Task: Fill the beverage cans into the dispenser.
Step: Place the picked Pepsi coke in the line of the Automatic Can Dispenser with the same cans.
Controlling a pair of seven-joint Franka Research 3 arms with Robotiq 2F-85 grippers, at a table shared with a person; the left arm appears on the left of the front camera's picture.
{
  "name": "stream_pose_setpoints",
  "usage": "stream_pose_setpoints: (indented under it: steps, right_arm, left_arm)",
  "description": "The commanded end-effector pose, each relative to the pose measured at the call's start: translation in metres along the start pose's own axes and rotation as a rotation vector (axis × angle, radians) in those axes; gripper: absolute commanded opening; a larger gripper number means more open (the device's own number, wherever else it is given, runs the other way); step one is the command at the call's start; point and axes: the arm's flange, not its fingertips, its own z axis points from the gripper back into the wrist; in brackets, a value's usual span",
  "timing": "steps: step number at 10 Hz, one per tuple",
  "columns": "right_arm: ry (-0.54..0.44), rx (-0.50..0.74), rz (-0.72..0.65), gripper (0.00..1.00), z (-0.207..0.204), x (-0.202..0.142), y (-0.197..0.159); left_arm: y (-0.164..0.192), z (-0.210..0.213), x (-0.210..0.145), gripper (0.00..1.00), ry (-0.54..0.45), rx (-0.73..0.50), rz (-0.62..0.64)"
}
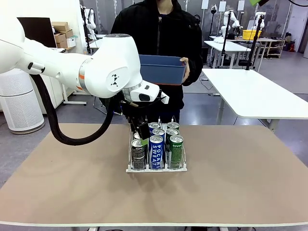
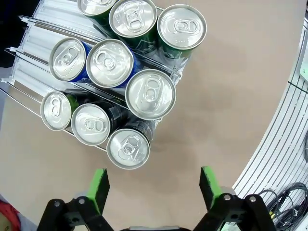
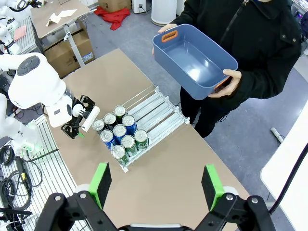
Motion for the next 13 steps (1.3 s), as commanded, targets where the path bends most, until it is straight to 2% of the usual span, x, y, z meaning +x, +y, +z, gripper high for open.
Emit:
stream_pose_setpoints:
  steps: [1,4,7,9,10,13]
  right_arm:
    - [0.000,0.003,-0.002,1.00,-0.001,-0.001,0.000]
    - [0.000,0.003,-0.002,1.00,-0.001,-0.001,0.000]
    - [0.000,0.003,-0.002,1.00,-0.001,-0.001,0.000]
    - [0.000,0.003,-0.002,1.00,-0.001,-0.001,0.000]
    - [0.000,0.003,-0.002,1.00,-0.001,-0.001,0.000]
    - [0.000,0.003,-0.002,1.00,-0.001,-0.001,0.000]
  left_arm:
    - [0.000,-0.001,0.000,1.00,-0.001,0.000,0.001]
    - [0.000,0.000,0.000,1.00,0.000,0.000,0.000]
    - [0.005,0.065,-0.028,1.00,-0.112,-0.055,-0.058]
    - [0.016,0.118,-0.064,1.00,-0.138,0.007,-0.146]
    - [0.024,0.148,-0.076,1.00,-0.189,-0.012,-0.166]
    - [0.047,0.248,-0.109,1.00,-0.242,0.056,-0.257]
